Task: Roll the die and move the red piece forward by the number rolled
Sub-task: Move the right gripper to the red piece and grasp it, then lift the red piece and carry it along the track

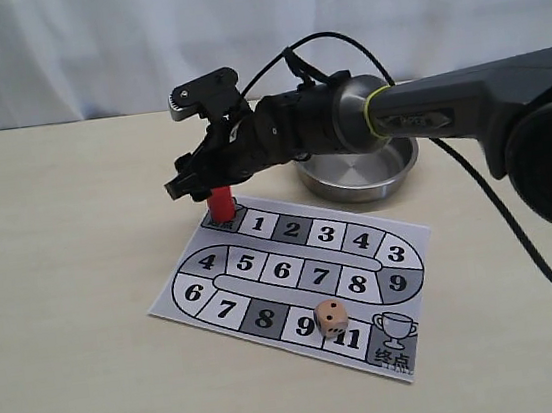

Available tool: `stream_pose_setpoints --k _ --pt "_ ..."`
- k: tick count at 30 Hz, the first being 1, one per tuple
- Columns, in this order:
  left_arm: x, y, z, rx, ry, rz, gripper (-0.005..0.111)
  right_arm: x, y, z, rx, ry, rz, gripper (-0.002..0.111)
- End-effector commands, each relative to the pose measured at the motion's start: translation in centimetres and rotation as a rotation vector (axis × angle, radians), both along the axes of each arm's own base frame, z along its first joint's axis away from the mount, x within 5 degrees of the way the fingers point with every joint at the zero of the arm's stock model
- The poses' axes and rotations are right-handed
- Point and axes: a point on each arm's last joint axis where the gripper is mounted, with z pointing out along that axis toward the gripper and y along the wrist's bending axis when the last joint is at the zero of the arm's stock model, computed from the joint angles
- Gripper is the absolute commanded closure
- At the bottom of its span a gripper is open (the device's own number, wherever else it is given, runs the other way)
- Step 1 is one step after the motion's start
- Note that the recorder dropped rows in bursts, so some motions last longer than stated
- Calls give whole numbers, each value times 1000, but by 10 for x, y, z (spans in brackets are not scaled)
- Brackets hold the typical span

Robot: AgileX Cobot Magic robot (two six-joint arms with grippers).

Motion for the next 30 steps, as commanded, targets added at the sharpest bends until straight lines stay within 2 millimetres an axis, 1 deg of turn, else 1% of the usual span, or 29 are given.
stream_pose_setpoints --k 1,13,15,18,21,22,23,24,25,26,27,28,29,30 --pt "0 0 0 -6 -10 -1 107 4 -1 -7 -12 -21 6 38" --pt "0 0 0 -6 -10 -1 107 4 -1 -15 -22 -8 7 38" --pt "0 0 0 -6 -10 -1 107 4 -1 -19 -26 -2 8 38" --pt "0 0 0 -6 -10 -1 107 4 -1 -30 -38 16 8 38" --pt "0 0 0 -6 -10 -1 107 4 -1 -31 -39 18 8 40" --pt "0 0 0 -6 -10 -1 107 4 -1 -31 -39 18 8 42" --pt "0 0 0 -6 -10 -1 107 4 -1 -31 -39 18 8 49" --pt "0 0 0 -6 -10 -1 107 4 -1 -31 -39 18 8 54" --pt "0 0 0 -6 -10 -1 107 4 -1 -31 -39 18 8 63" --pt "0 0 0 -6 -10 -1 107 4 -1 -31 -39 18 8 69" --pt "0 0 0 -6 -10 -1 107 4 -1 -32 -41 21 8 79" --pt "0 0 0 -6 -10 -1 107 3 -1 -32 -43 26 9 85" --pt "0 0 0 -6 -10 -1 107 3 -1 -31 -45 30 11 95" --pt "0 0 0 -6 -10 -1 107 2 -1 -29 -46 33 12 101"
